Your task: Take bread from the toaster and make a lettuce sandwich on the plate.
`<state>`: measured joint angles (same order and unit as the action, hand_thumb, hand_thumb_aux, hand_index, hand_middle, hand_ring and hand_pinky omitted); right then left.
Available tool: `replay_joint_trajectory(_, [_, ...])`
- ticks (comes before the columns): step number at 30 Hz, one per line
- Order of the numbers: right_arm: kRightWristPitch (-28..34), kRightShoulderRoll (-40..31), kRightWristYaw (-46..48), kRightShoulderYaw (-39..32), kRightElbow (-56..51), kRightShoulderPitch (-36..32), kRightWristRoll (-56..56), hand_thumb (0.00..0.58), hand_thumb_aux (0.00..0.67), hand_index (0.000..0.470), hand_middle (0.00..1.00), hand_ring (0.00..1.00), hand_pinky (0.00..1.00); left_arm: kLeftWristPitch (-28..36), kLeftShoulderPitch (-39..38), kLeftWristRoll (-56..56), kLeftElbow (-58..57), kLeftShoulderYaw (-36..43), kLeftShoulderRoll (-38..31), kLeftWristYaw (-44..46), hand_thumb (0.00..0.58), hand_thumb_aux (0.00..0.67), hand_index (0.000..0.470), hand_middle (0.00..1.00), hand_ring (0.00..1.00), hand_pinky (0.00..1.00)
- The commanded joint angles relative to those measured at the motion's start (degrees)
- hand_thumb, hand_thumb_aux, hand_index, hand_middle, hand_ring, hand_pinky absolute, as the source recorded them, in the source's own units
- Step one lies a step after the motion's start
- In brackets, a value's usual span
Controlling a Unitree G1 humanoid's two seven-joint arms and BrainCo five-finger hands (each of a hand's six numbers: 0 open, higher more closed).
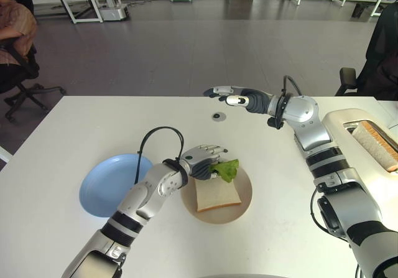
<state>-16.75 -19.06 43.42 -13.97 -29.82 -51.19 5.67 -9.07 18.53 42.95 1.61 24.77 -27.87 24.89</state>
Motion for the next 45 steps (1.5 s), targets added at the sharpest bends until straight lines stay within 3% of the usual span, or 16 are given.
replay_joint_trajectory(1, [-0.2, -0.1, 0.0, 0.0, -0.6, -1.0, 0.6, 0.000, 0.000, 0.000, 0.00, 0.00, 0.00, 1.3, -0.7, -1.9, -0.3, 1.0, 0.9, 3.3, 0.580, 0.670, 0.470, 0.00, 0.00, 0.00])
replay_joint_trajectory(22, [0.0, 0.1, 0.2, -0.5, 0.0, -0.4, 0.5, 0.000, 0.000, 0.000, 0.00, 0.00, 0.00, 6.3, -1.9, -3.1, 9.6, 0.8, -0.5, 10.9, 0.580, 0.670, 0.470, 0.00, 0.00, 0.00])
replay_joint_trajectory(28, [0.0, 0.0, 0.5, -0.6, 0.3, 0.0, 0.4, 0.000, 0.000, 0.000, 0.00, 0.00, 0.00, 6.0, -2.7, -1.7, 7.8, 1.7, -0.9, 9.7, 0.580, 0.670, 0.470, 0.00, 0.00, 0.00])
replay_joint_trajectory(29, [0.0, 0.0, 0.5, -0.6, 0.3, 0.0, 0.4, 0.000, 0.000, 0.000, 0.00, 0.00, 0.00, 5.8, -2.9, -1.5, 7.2, 1.8, -0.9, 9.2, 0.561, 0.549, 0.385, 0.00, 0.00, 0.00])
replay_joint_trajectory(30, [0.0, 0.0, 0.5, -0.6, 0.3, 0.0, 0.4, 0.000, 0.000, 0.000, 0.00, 0.00, 0.00, 5.7, -3.1, -1.5, 6.7, 1.8, -0.7, 8.9, 0.491, 0.407, 0.286, 0.00, 0.00, 0.00])
replay_joint_trajectory(32, [0.0, 0.0, 0.6, -0.6, 0.4, 0.1, 0.4, 0.000, 0.000, 0.000, 0.00, 0.00, 0.00, 5.5, -3.5, -0.9, 6.0, 2.2, -0.8, 8.4, 0.417, 0.315, 0.221, 0.00, 0.00, 0.00])
replay_joint_trajectory(35, [0.1, 0.1, 0.6, -0.6, 0.5, 0.1, 0.5, 0.000, 0.000, 0.000, 0.00, 0.00, 0.00, 5.5, -4.3, -1.7, 6.1, 2.3, -0.5, 8.7, 0.096, 0.058, 0.041, 0.00, 0.00, 0.00])
replay_joint_trajectory(36, [0.1, 0.0, 0.6, -0.6, 0.5, 0.1, 0.5, 0.000, 0.000, 0.000, 0.00, 0.00, 0.00, 5.6, -4.6, -2.2, 6.6, 2.4, -0.2, 9.0, 0.216, 0.139, 0.098, 0.00, 0.00, 0.00])
replay_joint_trajectory(37, [0.1, 0.1, 0.6, -0.6, 0.5, 0.1, 0.5, 0.000, 0.000, 0.000, 0.00, 0.00, 0.00, 5.7, -4.7, -2.2, 7.0, 2.4, -0.1, 9.1, 0.198, 0.126, 0.088, 0.00, 0.00, 0.00])
replay_joint_trajectory(39, [0.2, 0.1, 0.7, -0.6, 0.6, 0.2, 0.5, 0.000, 0.000, 0.000, 0.00, 0.00, 0.00, 5.6, -4.5, -1.6, 7.0, 2.4, 0.0, 9.1, 0.009, 0.005, 0.004, 0.00, 0.00, 0.00])
replay_joint_trajectory(40, [0.2, 0.0, 0.7, -0.6, 0.7, 0.2, 0.5, 0.000, 0.000, 0.000, 0.00, 0.00, 0.00, 5.8, -4.7, -2.5, 7.2, 2.1, 0.2, 9.5, 0.045, 0.026, 0.018, 0.00, 0.00, 0.00])
replay_joint_trajectory(43, [0.3, 0.0, 0.7, -0.6, 0.8, 0.2, 0.5, 0.000, 0.000, 0.000, 0.00, 0.00, 0.00, 6.5, -4.7, -3.6, 9.0, 1.2, 0.0, 10.6, 0.265, 0.176, 0.123, 0.00, 0.00, 0.00])
replay_joint_trajectory(44, [0.3, 0.0, 0.7, -0.6, 0.9, 0.3, 0.5, 0.000, 0.000, 0.000, 0.00, 0.00, 0.00, 6.8, -4.5, -3.8, 10.0, 0.7, -0.2, 11.1, 0.227, 0.147, 0.103, 0.00, 0.00, 0.00])
replay_joint_trajectory(45, [0.3, 0.0, 0.7, -0.6, 0.9, 0.3, 0.5, 0.000, 0.000, 0.000, 0.00, 0.00, 0.00, 7.7, -4.4, -5.8, 11.6, -0.4, 0.0, 12.1, 0.132, 0.081, 0.057, 0.00, 0.00, 0.00])
